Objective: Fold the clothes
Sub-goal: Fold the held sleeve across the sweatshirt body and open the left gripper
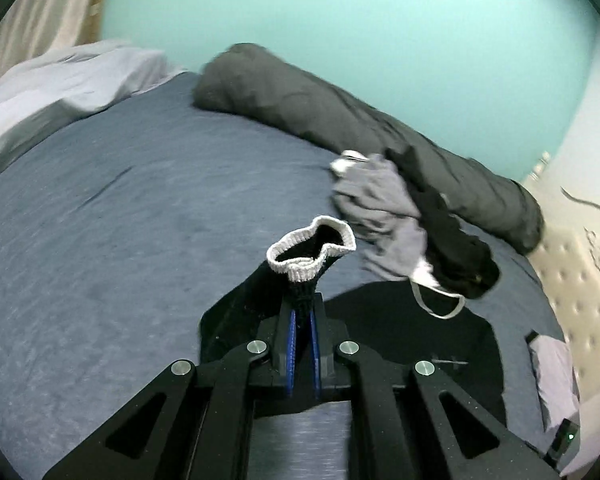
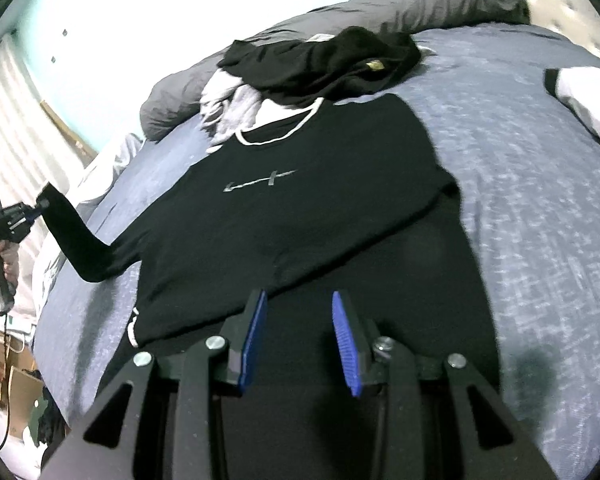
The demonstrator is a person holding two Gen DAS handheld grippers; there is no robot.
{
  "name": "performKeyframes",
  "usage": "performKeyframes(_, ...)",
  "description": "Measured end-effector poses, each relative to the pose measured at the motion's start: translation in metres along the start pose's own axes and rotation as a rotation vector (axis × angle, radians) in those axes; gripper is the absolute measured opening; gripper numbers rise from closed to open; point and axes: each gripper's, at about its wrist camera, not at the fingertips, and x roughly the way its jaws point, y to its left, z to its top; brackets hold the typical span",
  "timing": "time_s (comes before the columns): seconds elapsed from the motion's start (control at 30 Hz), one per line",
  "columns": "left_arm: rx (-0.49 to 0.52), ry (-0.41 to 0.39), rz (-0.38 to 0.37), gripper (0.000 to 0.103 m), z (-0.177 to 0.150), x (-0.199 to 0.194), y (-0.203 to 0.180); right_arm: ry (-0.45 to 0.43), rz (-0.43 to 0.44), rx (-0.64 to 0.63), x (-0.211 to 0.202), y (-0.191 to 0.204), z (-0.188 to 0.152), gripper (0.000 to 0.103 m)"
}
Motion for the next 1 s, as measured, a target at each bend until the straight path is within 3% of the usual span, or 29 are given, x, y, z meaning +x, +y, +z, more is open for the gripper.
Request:
performKeyframes(0.2,0.087,0.022,-0.052,0.006,0.008,0.014,-0.067,-0.026,-0.001,0.04,-0.015,-0.023,0.001,0.034)
performKeyframes(0.5,0.246,0.052,-0.208,0.006,-0.001,0.019,-0.194,-0.038,0.03,0.095,-0.024,-0.044,0.002,0.034)
performKeyframes(0.63,0.359,0.105,-0.294,0.006,-0.032,0.017,-0.26,-0.044,0.032,0.109,-0.029,-0.048,0.002,0.034)
performKeyframes(0.77,0.468,0.188,-0.361,0.006,-0.087,0.024,-0.31,-0.04,0.04,0.134,-0.032,-0.053,0.0,0.034)
performKeyframes(1.0,0.529,0.339,-0.347,0.006,-0.186,0.071,-0.334,-0.03,0.038,0.158,-0.033,-0.058,-0.002,0.034)
